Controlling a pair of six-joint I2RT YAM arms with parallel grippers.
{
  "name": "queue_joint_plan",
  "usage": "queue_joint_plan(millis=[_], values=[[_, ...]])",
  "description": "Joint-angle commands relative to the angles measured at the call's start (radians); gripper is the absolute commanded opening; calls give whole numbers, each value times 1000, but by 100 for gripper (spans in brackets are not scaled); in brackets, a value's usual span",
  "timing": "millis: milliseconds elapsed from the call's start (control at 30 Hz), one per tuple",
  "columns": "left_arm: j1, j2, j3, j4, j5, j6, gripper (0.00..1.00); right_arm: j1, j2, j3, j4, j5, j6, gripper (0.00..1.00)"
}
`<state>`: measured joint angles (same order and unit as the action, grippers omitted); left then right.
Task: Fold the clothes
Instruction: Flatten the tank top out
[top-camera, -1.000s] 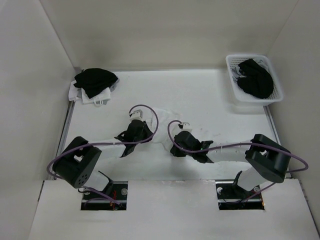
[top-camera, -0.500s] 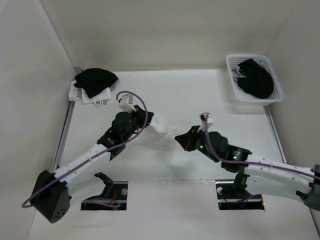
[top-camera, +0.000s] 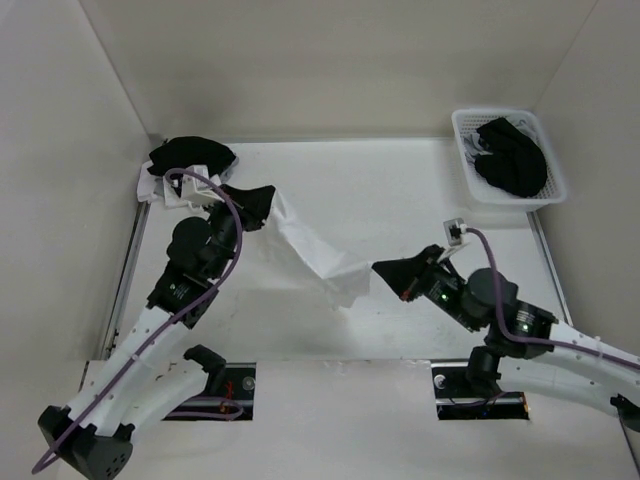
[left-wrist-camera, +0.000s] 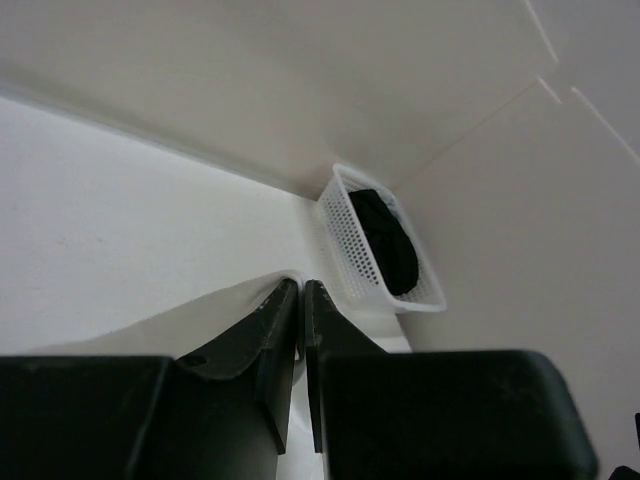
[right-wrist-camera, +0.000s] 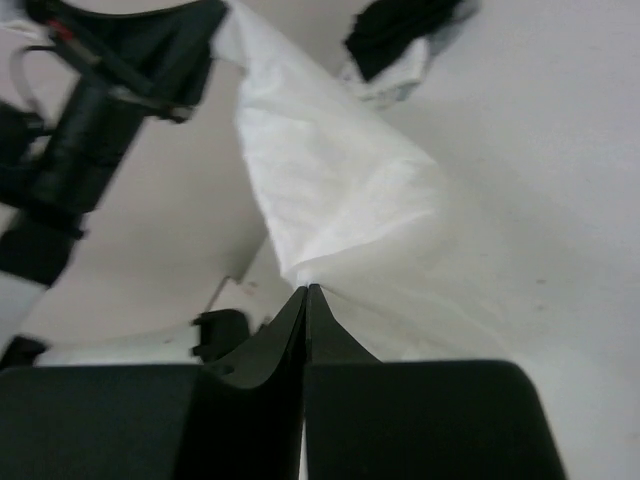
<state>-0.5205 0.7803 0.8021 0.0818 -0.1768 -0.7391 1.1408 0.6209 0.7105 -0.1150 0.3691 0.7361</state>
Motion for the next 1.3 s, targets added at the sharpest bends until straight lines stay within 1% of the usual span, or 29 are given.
queue_joint_plan(millis=[0,67,100,133,200,267,333,433,467,567,633,733,800,867,967,1000,1033,1067,1100,1133,1167,1200,1233,1267], values=[[52,146,-1,25,39,-42,7,-213,132,-11,81,-134,-50,1],[79,245,25,102,72,-69,7,-340,213,32,173,-255,-64,1],[87,270,38,124,80,-78,7,-362,227,47,188,-277,-67,1],[101,308,64,154,85,-89,7,-409,262,90,217,-323,-75,1],[118,346,115,196,92,-97,7,-463,295,174,227,-366,-99,1],[124,350,144,222,95,-98,7,-479,301,231,219,-371,-124,1],[113,323,180,234,106,-92,7,-473,274,280,174,-366,-148,1],[83,232,137,213,103,-82,7,-393,169,238,103,-323,-155,1],[80,180,100,194,99,-86,7,-373,143,221,89,-309,-153,1],[76,50,20,130,102,-100,7,-257,36,165,20,-222,-136,1],[73,-37,-12,37,112,-108,7,-148,-32,164,-41,-121,-135,1],[55,-108,-35,-57,122,-114,7,-31,-62,182,-70,-3,-148,2],[52,-136,-53,-99,115,-114,7,6,-38,198,-71,51,-182,3],[70,-107,-78,-99,123,-121,8,-52,28,201,-61,48,-198,3],[93,2,-124,-36,138,-140,8,-247,170,172,3,-95,-185,3],[102,66,-144,4,152,-160,9,-328,231,156,52,-169,-169,3],[118,170,-158,59,167,-199,12,-470,366,141,148,-309,-129,3],[121,198,-159,78,166,-203,13,-491,388,141,164,-331,-124,3],[141,318,-158,152,157,-219,16,-584,519,170,229,-417,-88,3],[162,411,-138,204,146,-229,19,-639,627,222,276,-464,-75,4],[173,472,-120,238,136,-230,21,-676,717,278,291,-490,-64,7],[187,581,-77,287,122,-238,26,-730,840,375,282,-521,-47,11],[214,779,59,329,147,-249,37,-796,988,514,221,-525,-6,26],[230,845,116,331,169,-250,39,-801,1007,532,210,-524,-1,29]])
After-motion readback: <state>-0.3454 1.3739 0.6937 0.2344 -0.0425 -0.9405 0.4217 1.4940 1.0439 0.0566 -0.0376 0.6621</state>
